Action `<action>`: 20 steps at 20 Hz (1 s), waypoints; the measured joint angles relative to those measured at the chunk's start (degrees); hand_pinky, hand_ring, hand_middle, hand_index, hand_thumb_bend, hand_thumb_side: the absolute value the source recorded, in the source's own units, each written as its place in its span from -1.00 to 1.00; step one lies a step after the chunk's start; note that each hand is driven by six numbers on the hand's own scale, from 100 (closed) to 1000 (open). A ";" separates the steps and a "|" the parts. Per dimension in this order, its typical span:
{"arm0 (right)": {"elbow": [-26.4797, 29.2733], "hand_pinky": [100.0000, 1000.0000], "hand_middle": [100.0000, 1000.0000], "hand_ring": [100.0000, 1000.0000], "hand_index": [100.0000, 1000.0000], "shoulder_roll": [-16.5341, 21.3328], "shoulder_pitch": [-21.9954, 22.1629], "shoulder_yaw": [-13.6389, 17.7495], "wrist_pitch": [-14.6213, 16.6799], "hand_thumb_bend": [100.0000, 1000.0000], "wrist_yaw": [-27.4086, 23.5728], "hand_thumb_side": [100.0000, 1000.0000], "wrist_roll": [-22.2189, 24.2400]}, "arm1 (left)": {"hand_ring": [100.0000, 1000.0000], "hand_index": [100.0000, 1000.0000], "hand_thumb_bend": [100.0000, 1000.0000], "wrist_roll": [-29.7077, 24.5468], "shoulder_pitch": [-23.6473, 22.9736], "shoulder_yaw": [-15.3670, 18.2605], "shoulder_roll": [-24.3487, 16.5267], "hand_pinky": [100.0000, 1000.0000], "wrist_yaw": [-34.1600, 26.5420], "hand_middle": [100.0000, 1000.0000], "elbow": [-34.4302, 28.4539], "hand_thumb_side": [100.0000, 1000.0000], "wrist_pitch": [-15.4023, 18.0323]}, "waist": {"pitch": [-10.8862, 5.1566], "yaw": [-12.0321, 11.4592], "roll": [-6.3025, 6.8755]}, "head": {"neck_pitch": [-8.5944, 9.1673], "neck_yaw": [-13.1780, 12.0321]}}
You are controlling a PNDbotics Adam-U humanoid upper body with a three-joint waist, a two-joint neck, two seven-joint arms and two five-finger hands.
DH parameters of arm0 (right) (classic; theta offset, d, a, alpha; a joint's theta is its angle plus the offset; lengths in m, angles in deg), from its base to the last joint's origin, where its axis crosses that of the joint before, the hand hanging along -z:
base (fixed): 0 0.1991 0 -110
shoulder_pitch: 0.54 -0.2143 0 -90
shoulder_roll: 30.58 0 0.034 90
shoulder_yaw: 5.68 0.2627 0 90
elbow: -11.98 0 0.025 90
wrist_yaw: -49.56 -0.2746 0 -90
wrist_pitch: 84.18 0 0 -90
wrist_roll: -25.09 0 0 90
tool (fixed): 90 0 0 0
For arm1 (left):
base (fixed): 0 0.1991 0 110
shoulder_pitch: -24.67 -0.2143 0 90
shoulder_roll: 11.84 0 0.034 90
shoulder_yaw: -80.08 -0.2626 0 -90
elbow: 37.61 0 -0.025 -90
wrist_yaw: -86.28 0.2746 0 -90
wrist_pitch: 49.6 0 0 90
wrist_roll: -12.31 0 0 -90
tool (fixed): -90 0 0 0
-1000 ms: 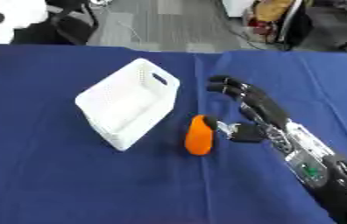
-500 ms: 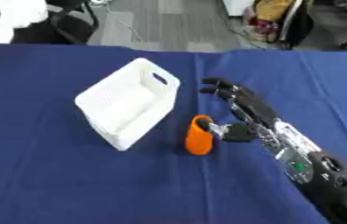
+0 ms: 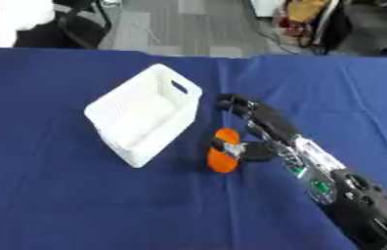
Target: Pick up objects on the table and place them in the box.
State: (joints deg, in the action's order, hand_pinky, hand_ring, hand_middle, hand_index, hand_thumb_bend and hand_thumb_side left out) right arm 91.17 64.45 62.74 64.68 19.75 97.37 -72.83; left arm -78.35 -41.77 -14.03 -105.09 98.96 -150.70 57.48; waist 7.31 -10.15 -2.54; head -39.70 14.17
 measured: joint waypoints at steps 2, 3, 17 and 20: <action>-0.33 0.42 0.75 0.45 0.71 -0.09 -0.02 -0.16 0.19 -0.10 0.27 1.00 -0.12 | 0.56 0.70 -0.88 -0.12 0.19 -0.01 0.00 0.79 -0.13 0.77 -0.01 0.86 -0.05 | 0.00 -0.17 0.00 | 0.13 0.00; -0.51 0.43 0.75 0.45 0.70 -0.26 -0.10 -0.18 0.21 -0.10 0.42 1.00 -0.14 | 0.56 0.70 -0.88 -0.17 0.27 -0.02 0.01 0.79 -0.22 0.77 -0.01 0.86 -0.06 | 0.00 -0.19 0.00 | 0.22 0.00; -5.14 0.66 0.81 0.58 0.68 -0.98 -0.92 -0.24 0.22 -0.13 5.98 1.00 -3.41 | 0.56 0.70 -0.87 -0.29 0.97 -0.31 0.67 0.78 -0.50 0.77 -0.38 0.87 -0.15 | 0.36 -1.10 -0.01 | 0.47 0.36; -6.00 0.72 0.83 0.62 0.68 -0.99 -1.01 -0.13 0.55 -0.14 8.31 1.00 -5.48 | 0.56 0.70 -0.87 -0.31 1.02 -0.32 0.98 0.78 -0.65 0.77 -0.38 0.87 -0.16 | 0.38 -1.26 0.01 | 0.47 0.45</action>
State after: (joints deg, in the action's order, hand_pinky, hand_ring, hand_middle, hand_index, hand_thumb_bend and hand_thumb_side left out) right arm 85.18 63.47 61.73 64.55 20.30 105.68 -78.31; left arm -78.66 -40.75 -14.35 -104.11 98.31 -151.08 57.31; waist 7.69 -11.41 -2.53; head -39.23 14.62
